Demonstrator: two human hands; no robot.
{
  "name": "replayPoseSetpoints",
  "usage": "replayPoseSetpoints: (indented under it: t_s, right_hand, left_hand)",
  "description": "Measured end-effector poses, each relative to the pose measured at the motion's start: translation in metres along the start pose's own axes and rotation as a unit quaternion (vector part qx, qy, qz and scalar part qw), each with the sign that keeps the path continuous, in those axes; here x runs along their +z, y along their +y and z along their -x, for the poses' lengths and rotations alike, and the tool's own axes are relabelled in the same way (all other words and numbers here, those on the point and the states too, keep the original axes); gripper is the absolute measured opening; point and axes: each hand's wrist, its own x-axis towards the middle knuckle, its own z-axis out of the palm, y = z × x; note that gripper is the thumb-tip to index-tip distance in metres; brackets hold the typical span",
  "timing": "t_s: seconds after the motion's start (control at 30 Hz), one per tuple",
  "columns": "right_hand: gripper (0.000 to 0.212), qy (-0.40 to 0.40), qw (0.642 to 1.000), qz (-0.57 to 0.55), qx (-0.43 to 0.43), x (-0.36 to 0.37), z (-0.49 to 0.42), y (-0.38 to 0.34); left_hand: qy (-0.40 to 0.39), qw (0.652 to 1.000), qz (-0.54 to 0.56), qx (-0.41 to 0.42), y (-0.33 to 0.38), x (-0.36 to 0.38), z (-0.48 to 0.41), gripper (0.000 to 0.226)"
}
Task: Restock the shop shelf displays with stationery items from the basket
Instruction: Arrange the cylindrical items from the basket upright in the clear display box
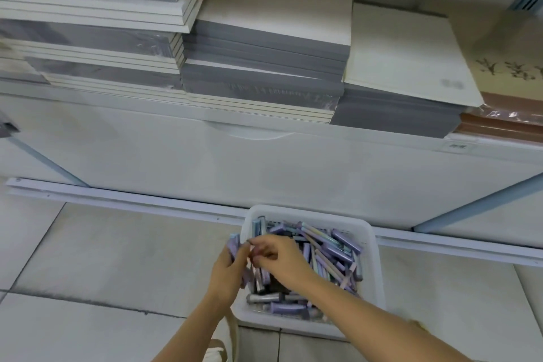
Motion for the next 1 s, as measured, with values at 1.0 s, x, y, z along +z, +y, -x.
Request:
replayPoseSetpoints:
  t_s: [1.0]
  right_hand:
    - [0.021, -0.07, 0.996, -0.048, 0.01, -0.106, -0.008, -0.101]
  left_hand:
    - [-0.121, 0.984, -0.013, 0.132, 0.102, 0.017, 0.014, 0.042]
